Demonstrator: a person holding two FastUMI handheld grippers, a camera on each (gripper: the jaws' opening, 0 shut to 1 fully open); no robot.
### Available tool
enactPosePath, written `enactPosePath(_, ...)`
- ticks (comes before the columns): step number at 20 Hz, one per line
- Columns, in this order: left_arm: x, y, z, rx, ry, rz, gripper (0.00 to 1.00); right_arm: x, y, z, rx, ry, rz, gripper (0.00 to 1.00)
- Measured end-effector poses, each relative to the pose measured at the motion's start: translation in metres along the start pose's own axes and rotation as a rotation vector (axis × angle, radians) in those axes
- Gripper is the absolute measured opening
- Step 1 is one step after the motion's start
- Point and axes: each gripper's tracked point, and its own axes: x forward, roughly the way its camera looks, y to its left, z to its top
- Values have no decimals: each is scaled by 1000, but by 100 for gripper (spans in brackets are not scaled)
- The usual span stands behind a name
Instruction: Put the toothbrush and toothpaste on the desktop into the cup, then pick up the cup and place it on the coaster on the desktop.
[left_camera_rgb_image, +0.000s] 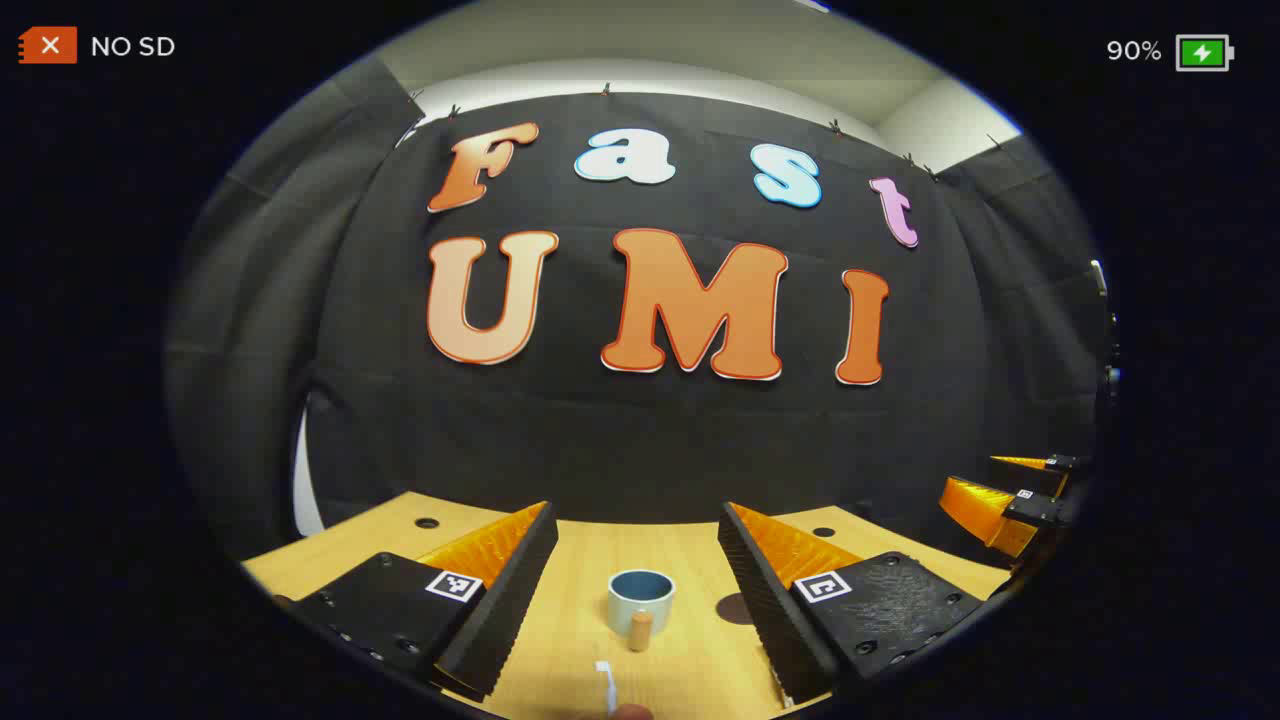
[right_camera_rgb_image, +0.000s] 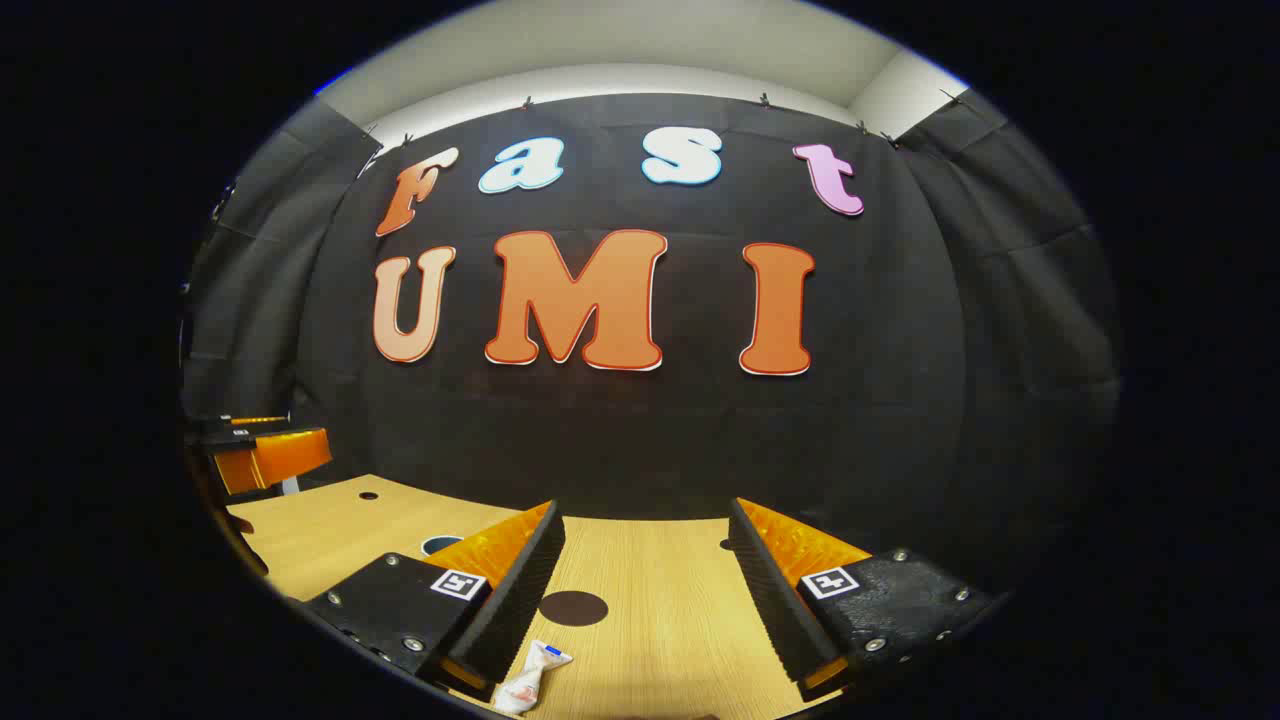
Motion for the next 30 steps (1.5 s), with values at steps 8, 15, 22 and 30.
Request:
enactPosePath(8,-4,14,0,28,12,74,96,-4,25,25,-5,-93,74,99)
enactPosePath(15,-1,20,-13,21,37,85,96,1,32,15,-30,-64,102,99)
enactPosePath(22,14,30,-57,62,224,71,97,3,73,-41,-42,188,252,99)
enactPosePath(30,13,29,-137,13,539,8,98,2,89,-113,-34,484,291,97)
